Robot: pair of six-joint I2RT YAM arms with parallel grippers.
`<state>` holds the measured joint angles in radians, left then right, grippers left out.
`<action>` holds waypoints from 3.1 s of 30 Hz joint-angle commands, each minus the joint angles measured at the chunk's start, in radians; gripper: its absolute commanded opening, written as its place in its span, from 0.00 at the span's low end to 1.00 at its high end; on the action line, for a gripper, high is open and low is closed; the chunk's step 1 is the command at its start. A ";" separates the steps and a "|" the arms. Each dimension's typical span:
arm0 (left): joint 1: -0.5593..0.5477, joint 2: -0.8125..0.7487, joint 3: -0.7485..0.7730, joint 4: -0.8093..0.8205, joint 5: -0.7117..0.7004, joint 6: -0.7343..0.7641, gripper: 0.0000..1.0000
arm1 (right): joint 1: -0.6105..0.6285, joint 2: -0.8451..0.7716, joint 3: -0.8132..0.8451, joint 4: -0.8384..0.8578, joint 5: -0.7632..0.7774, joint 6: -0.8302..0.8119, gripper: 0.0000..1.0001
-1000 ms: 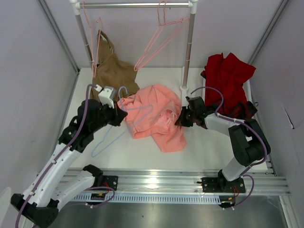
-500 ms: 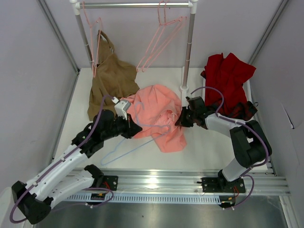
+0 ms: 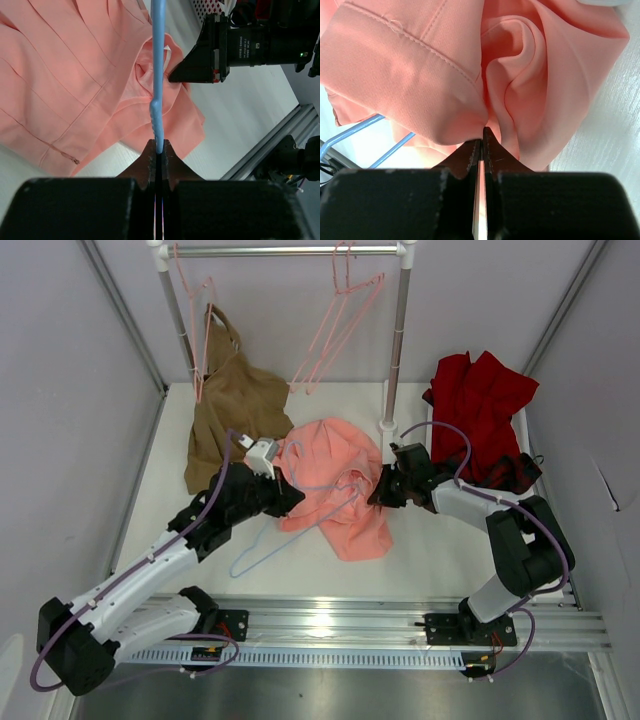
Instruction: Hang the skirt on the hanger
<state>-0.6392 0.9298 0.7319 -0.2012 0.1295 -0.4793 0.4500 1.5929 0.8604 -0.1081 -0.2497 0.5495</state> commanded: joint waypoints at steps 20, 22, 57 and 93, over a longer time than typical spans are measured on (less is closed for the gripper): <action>-0.004 0.067 0.014 0.181 -0.004 -0.028 0.00 | 0.007 -0.037 0.028 -0.001 0.000 0.003 0.00; -0.004 0.072 -0.003 0.195 -0.002 -0.035 0.00 | 0.009 -0.039 0.028 -0.001 -0.002 0.001 0.00; -0.004 0.236 -0.262 0.668 0.128 -0.030 0.00 | 0.012 -0.175 0.009 -0.162 0.156 0.003 0.54; -0.004 0.216 -0.250 0.666 0.308 0.013 0.00 | 0.001 -0.100 0.078 -0.134 0.214 0.024 0.01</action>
<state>-0.6392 1.1709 0.4709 0.4446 0.3824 -0.4965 0.4419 1.5024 0.8917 -0.2722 -0.0391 0.5903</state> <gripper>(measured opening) 0.026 0.020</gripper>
